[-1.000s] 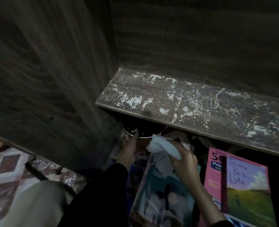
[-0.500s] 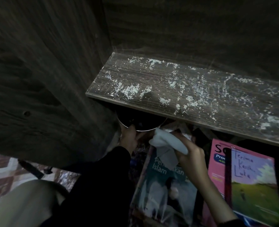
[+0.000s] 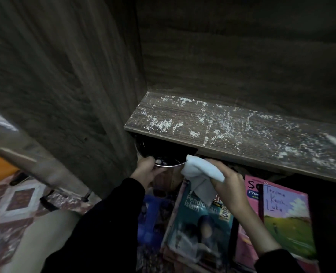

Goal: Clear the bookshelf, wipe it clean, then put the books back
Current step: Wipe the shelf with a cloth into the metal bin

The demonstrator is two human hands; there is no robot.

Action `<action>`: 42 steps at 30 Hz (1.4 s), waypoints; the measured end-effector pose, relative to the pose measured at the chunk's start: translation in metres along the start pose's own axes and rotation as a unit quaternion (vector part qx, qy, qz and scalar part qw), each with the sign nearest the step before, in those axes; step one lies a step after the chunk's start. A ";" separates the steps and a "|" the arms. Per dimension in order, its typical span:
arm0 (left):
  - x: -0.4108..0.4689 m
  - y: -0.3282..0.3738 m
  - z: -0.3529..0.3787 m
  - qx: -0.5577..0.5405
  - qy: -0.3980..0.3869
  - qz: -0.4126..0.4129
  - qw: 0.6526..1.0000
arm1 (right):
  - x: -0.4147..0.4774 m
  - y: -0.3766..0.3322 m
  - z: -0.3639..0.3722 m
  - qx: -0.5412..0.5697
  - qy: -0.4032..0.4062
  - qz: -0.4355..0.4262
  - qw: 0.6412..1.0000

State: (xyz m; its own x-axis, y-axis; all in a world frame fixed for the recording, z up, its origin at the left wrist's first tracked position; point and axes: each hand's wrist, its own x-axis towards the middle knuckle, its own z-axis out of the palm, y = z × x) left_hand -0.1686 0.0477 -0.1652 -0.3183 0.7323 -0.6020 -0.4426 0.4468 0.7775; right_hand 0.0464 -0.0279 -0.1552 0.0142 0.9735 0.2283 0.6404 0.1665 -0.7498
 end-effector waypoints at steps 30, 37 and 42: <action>-0.108 0.060 -0.067 0.347 -0.115 0.023 0.931 | -0.007 -0.073 -0.082 0.072 -0.150 0.073 0.983; -0.131 0.057 -0.086 0.385 -0.124 0.007 0.914 | 0.027 -0.079 -0.154 0.288 -0.247 0.176 0.908; -0.128 0.044 -0.073 0.339 -0.158 -0.009 0.927 | 0.058 -0.059 -0.161 0.326 -0.094 0.205 0.918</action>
State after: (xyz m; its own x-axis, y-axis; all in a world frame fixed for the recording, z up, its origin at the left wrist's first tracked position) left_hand -0.2089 -0.0639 -0.0673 -0.0067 0.7878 -0.6159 0.2172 0.6023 0.7681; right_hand 0.1331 -0.0064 0.0024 -0.0212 0.9751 -0.2208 0.0151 -0.2205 -0.9753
